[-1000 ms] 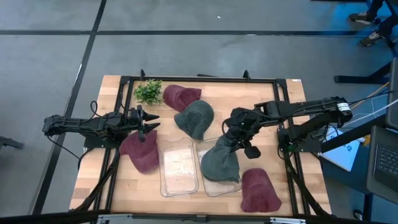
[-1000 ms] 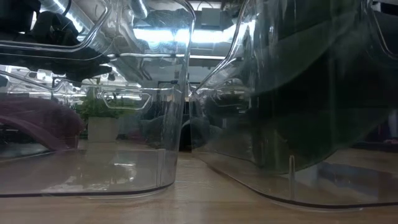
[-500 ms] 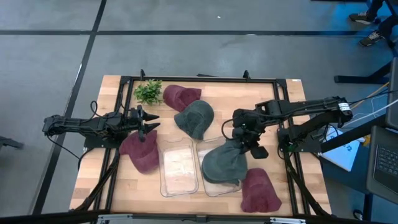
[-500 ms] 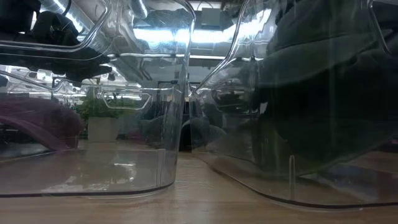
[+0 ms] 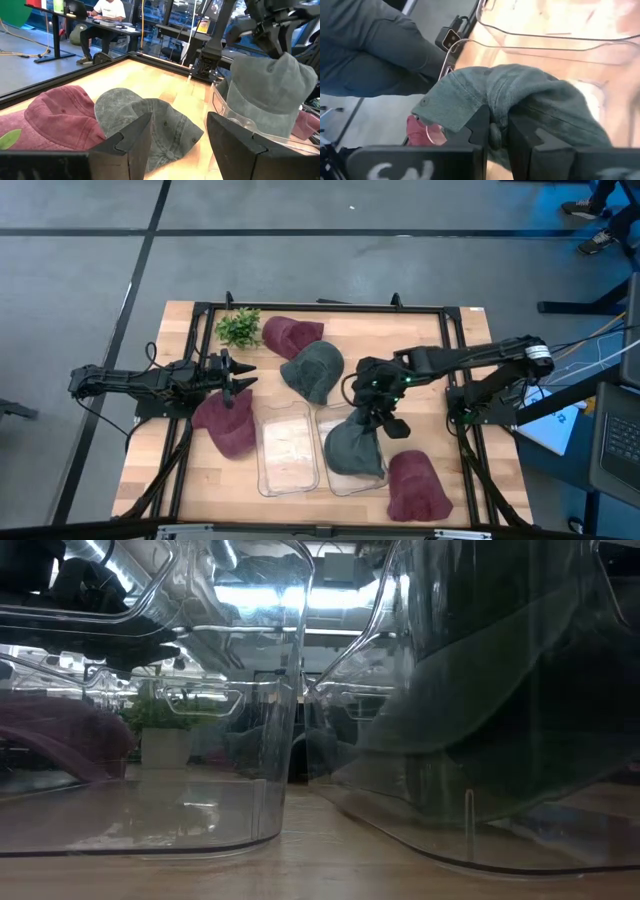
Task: Pick & Place hat
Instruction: Put the top black cap into the right transparent bin
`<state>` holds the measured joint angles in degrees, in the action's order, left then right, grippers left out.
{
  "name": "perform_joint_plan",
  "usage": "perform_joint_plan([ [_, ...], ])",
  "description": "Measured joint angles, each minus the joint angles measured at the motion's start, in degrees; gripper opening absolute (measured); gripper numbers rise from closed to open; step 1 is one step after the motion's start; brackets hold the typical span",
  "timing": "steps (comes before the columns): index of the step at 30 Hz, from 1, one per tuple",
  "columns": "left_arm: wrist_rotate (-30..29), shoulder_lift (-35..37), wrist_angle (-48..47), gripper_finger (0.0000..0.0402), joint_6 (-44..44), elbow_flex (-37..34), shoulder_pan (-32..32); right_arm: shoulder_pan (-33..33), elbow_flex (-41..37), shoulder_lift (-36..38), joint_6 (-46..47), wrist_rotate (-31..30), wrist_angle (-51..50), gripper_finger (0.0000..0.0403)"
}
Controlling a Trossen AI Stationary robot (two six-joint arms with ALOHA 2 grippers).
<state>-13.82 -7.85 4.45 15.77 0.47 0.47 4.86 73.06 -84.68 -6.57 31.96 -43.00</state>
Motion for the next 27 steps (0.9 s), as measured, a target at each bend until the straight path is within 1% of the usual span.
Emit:
perform_joint_plan([
  [11, 0.0, 0.0, 0.0, 0.0185, 0.0, 0.0, 0.0, 1.1, -0.4, -4.0, -2.7, 0.8, 5.2, 0.0047],
  [20, 0.0, 0.0, 0.0, 0.0185, 0.0, 0.0, 0.0, 2.5, -4.4, -4.4, -2.6, 0.6, 5.2, 0.0047],
  [24, 0.0, 0.0, 0.0, 0.0185, 0.0, 0.0, 0.0, 3.0, -4.7, -4.4, -0.4, 0.6, 5.0, 0.0053],
  [27, 0.0, 0.0, 0.0, 0.0185, 0.0, 0.0, 0.0, 3.0, -4.7, -4.3, 2.4, -0.7, 4.9, 0.0069],
])
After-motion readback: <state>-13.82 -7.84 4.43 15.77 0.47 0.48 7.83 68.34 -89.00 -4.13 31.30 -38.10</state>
